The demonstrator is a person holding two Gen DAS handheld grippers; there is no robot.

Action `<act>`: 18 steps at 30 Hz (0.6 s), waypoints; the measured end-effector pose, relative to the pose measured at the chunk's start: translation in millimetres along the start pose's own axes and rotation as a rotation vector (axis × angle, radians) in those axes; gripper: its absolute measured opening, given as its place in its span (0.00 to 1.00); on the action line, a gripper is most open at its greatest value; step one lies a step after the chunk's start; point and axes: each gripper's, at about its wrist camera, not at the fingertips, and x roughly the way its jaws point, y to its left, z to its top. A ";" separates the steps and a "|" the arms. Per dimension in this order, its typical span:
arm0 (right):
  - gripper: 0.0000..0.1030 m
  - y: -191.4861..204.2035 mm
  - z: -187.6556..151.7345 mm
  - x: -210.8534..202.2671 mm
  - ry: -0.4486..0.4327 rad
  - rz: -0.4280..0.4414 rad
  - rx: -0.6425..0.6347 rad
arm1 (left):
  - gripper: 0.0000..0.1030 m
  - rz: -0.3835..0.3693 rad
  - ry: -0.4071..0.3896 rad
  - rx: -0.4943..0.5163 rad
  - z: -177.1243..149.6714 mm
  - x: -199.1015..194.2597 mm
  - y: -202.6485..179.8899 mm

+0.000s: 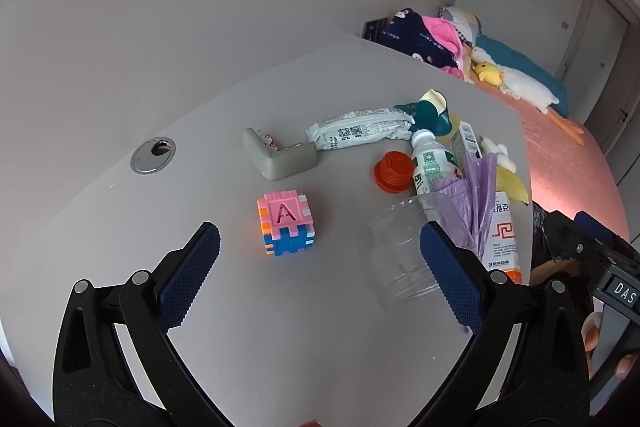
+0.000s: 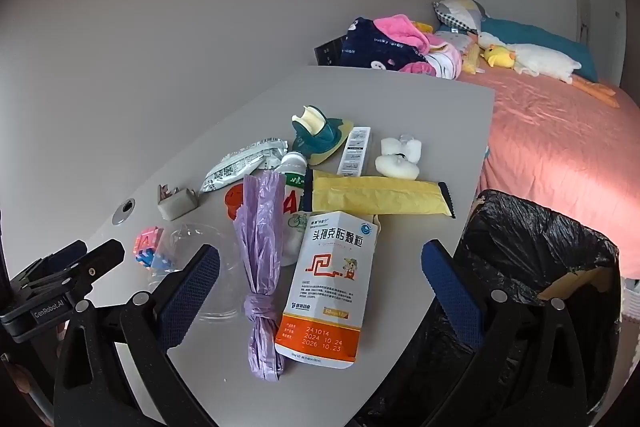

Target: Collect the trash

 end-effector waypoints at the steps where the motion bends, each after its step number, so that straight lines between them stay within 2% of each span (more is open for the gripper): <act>1: 0.97 0.5 -0.4 0.8 0.001 0.002 0.001 | 0.94 0.003 0.004 0.000 0.0 0.2 0.1; 18: 0.97 -0.3 -2.2 0.3 0.009 0.005 0.001 | 0.94 0.013 0.009 -0.005 1.7 -0.4 5.3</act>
